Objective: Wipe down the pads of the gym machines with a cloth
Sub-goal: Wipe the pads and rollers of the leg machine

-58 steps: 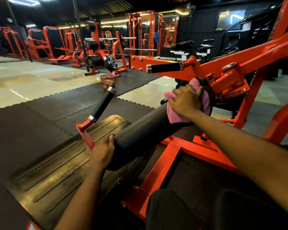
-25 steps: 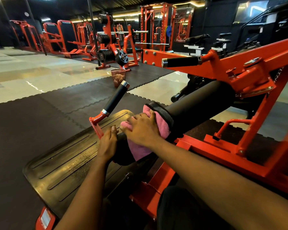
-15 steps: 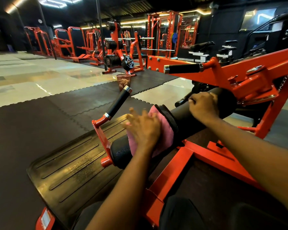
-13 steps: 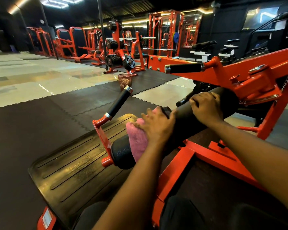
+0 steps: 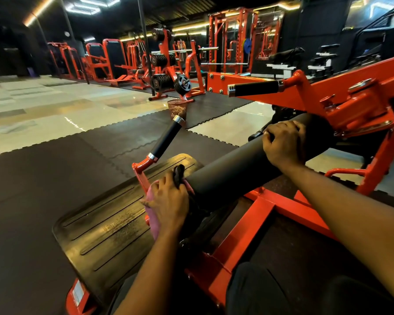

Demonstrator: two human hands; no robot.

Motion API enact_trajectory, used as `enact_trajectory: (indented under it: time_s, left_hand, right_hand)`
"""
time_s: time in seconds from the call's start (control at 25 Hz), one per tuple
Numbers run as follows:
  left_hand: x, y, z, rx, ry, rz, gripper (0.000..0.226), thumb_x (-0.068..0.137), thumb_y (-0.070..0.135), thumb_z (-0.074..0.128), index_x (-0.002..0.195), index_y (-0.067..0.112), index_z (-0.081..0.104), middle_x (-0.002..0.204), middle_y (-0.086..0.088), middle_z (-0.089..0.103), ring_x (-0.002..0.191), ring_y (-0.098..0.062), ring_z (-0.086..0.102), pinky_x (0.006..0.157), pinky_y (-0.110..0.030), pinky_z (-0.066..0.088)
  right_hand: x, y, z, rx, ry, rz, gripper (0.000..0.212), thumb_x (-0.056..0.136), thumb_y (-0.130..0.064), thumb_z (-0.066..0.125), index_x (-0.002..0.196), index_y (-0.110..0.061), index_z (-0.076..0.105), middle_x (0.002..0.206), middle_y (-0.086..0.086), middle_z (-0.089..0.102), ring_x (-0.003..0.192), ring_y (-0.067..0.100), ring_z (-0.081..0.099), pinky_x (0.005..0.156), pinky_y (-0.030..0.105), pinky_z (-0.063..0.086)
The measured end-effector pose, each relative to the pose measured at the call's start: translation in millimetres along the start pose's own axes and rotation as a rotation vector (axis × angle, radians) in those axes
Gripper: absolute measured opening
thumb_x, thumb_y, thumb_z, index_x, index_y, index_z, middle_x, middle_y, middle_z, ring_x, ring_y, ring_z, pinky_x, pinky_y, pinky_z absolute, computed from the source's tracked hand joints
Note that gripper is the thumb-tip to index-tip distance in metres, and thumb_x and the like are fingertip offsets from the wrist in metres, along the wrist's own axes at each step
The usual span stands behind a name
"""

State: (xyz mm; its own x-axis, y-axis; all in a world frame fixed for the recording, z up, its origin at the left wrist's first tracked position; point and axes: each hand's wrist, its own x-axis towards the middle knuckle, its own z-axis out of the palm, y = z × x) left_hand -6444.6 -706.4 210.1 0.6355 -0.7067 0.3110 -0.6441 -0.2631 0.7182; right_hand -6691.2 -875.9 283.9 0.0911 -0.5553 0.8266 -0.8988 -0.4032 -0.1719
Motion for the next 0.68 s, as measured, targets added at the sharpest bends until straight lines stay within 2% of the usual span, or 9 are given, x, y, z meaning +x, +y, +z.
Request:
enact_trajectory:
  time_s: [0.08, 0.2, 0.24, 0.28, 0.36, 0.4, 0.48, 0.56, 0.68]
  left_hand:
    - [-4, 6, -1, -0.029, 0.054, 0.027, 0.033, 0.095, 0.025, 0.052, 0.128, 0.023, 0.050, 0.126, -0.003, 0.061, 0.126, -0.027, 0.047, 0.112, -0.065, 0.024]
    - [0, 53, 7, -0.206, 0.055, 0.157, 0.027, 0.095, 0.027, 0.056, 0.119, 0.019, 0.049, 0.107, -0.002, 0.058, 0.112, -0.029, 0.054, 0.094, -0.044, 0.040]
    - [3, 66, 11, -0.225, -0.012, 0.214, 0.037, 0.095, 0.035, 0.057, 0.127, 0.022, 0.045, 0.113, -0.003, 0.057, 0.116, -0.030, 0.053, 0.095, -0.046, 0.041]
    - [5, 73, 16, -0.176, -0.104, 0.255, 0.052, 0.094, 0.050, 0.055, 0.138, 0.029, 0.037, 0.129, -0.005, 0.054, 0.127, -0.032, 0.047, 0.103, -0.054, 0.038]
    - [8, 71, 26, 0.064, -0.257, 0.250, 0.077, 0.084, 0.081, 0.042, 0.150, 0.049, 0.019, 0.159, -0.005, 0.029, 0.147, -0.036, 0.021, 0.111, -0.074, 0.013]
    - [6, 62, 31, 0.157, -0.288, 0.240, 0.083, 0.078, 0.089, 0.036, 0.150, 0.053, 0.014, 0.162, -0.004, 0.022, 0.149, -0.037, 0.014, 0.108, -0.078, 0.003]
    - [0, 49, 36, 0.205, -0.250, 0.246, 0.083, 0.078, 0.089, 0.032, 0.150, 0.052, 0.014, 0.158, -0.006, 0.026, 0.148, -0.039, 0.016, 0.109, -0.079, 0.002]
    - [0, 46, 35, 0.215, -0.200, 0.260, 0.071, 0.086, 0.081, 0.032, 0.149, 0.049, 0.021, 0.151, -0.008, 0.031, 0.144, -0.038, 0.021, 0.112, -0.073, 0.011]
    - [9, 24, 24, 0.259, -0.115, 0.139, 0.055, 0.093, 0.068, 0.033, 0.141, 0.041, 0.037, 0.141, -0.008, 0.039, 0.137, -0.034, 0.032, 0.110, -0.066, 0.021]
  right_hand:
    - [0, 0, -1, 0.000, 0.001, 0.002, 0.027, 0.088, -0.026, 0.049, 0.089, -0.011, 0.072, 0.096, 0.011, 0.073, 0.100, 0.033, 0.061, 0.101, 0.042, 0.033]
    - [0, 0, 1, 0.008, 0.003, -0.009, 0.029, 0.089, -0.027, 0.048, 0.090, -0.011, 0.072, 0.096, 0.011, 0.073, 0.101, 0.033, 0.061, 0.102, 0.043, 0.033]
    - [0, 0, 1, 0.016, -0.004, -0.012, 0.030, 0.089, -0.027, 0.047, 0.090, -0.011, 0.072, 0.097, 0.011, 0.073, 0.102, 0.032, 0.061, 0.102, 0.044, 0.033]
    - [1, 0, 1, 0.022, -0.010, -0.013, 0.031, 0.090, -0.027, 0.046, 0.091, -0.011, 0.072, 0.098, 0.011, 0.073, 0.103, 0.032, 0.061, 0.103, 0.044, 0.032]
    - [0, 0, 0, 0.020, -0.005, -0.017, 0.032, 0.091, -0.028, 0.045, 0.093, -0.012, 0.073, 0.100, 0.011, 0.073, 0.105, 0.032, 0.061, 0.104, 0.044, 0.032]
    - [0, 0, 1, 0.013, 0.002, -0.015, 0.033, 0.091, -0.029, 0.044, 0.094, -0.012, 0.073, 0.101, 0.011, 0.073, 0.105, 0.032, 0.061, 0.104, 0.044, 0.032]
    - [-1, 1, 0, 0.006, 0.002, -0.014, 0.036, 0.092, -0.030, 0.043, 0.096, -0.012, 0.073, 0.103, 0.011, 0.073, 0.106, 0.031, 0.061, 0.104, 0.044, 0.032]
    - [-1, 0, 0, 0.010, -0.003, -0.014, 0.037, 0.092, -0.031, 0.041, 0.096, -0.012, 0.073, 0.103, 0.012, 0.073, 0.106, 0.031, 0.061, 0.104, 0.045, 0.033]
    - [0, 2, 1, -0.003, 0.015, -0.025, 0.034, 0.090, -0.030, 0.043, 0.091, -0.013, 0.072, 0.098, 0.010, 0.073, 0.102, 0.031, 0.061, 0.101, 0.045, 0.035]
